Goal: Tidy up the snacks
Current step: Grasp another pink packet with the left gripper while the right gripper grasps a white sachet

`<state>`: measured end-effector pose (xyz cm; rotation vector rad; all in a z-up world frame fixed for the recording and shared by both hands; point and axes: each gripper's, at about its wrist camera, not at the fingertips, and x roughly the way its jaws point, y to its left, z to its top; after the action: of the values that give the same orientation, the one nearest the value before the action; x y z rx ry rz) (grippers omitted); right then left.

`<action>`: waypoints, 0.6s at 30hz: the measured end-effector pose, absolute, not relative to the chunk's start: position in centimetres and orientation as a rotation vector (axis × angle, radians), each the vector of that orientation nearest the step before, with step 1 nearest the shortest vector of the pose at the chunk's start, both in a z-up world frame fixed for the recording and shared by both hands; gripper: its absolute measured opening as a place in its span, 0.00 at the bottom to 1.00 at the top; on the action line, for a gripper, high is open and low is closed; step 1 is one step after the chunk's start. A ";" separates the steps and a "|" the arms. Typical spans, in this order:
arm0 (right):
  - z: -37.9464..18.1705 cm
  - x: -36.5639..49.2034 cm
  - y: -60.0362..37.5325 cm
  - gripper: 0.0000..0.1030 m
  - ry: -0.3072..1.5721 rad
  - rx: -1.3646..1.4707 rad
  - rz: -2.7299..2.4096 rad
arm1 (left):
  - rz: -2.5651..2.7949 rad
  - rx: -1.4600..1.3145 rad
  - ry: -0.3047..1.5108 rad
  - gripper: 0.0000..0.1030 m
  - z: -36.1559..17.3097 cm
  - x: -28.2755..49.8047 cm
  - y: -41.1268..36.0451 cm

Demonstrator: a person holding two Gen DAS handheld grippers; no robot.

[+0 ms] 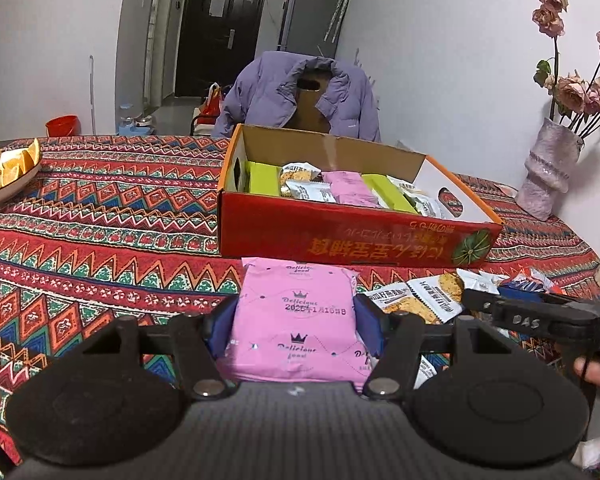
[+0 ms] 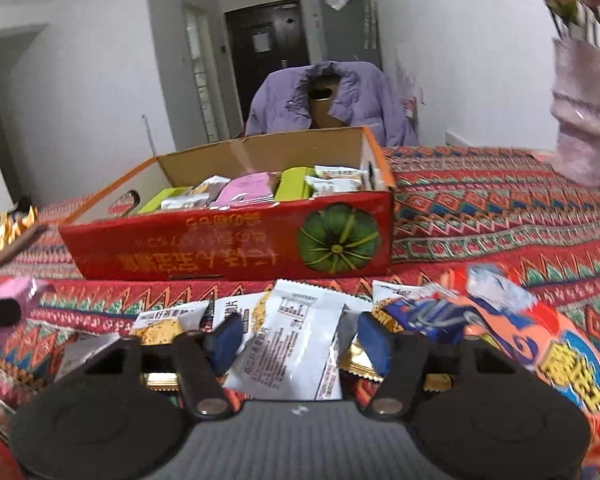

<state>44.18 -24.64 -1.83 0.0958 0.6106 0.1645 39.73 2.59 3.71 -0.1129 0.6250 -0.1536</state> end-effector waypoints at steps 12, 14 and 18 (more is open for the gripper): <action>0.8 34.1 -22.8 0.40 0.589 0.011 0.281 | -0.140 -0.076 0.599 0.61 5.6 33.2 2.1; 1.2 31.8 -22.8 0.40 0.588 0.006 0.297 | -0.137 -0.073 0.600 0.61 5.6 31.7 2.0; 1.8 28.4 -23.3 0.40 0.588 0.018 0.305 | -0.142 -0.092 0.607 0.61 5.6 28.7 1.7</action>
<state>28.40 -23.26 1.76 0.0177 0.5879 0.3046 28.66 1.69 5.55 -0.0919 0.6073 -0.1424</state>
